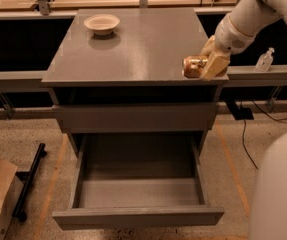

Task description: Pick orange can from middle drawer and place on counter

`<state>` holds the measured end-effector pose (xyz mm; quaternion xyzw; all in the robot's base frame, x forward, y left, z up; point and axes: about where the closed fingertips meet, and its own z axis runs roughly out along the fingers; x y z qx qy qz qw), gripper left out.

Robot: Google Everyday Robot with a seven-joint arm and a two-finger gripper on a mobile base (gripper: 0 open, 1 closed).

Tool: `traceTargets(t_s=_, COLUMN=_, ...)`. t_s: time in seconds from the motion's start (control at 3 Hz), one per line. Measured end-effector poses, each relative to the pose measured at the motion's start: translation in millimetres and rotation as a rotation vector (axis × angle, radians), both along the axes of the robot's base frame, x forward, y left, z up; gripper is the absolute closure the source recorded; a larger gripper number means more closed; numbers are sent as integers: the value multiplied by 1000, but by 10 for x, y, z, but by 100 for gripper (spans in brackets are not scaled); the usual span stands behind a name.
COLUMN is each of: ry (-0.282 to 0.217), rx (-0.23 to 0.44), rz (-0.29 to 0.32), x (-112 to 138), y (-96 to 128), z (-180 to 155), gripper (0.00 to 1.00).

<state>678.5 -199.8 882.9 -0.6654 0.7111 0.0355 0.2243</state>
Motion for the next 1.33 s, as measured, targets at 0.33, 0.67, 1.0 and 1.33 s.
traceTargets(t_s=0.33, ry=-126, rx=56, rz=55, x=383, y=108, z=277, gripper=100)
traceTargets(t_s=0.67, ry=-290, rx=144, rz=92, x=697, y=180, z=577, gripper=100)
traceTargets(t_s=1.0, ry=-412, rx=248, rz=125, x=957, y=293, z=677, gripper=100)
traceTargets(t_s=1.33, ry=-458, rx=302, rz=134, x=1184, y=408, z=560, gripper=85)
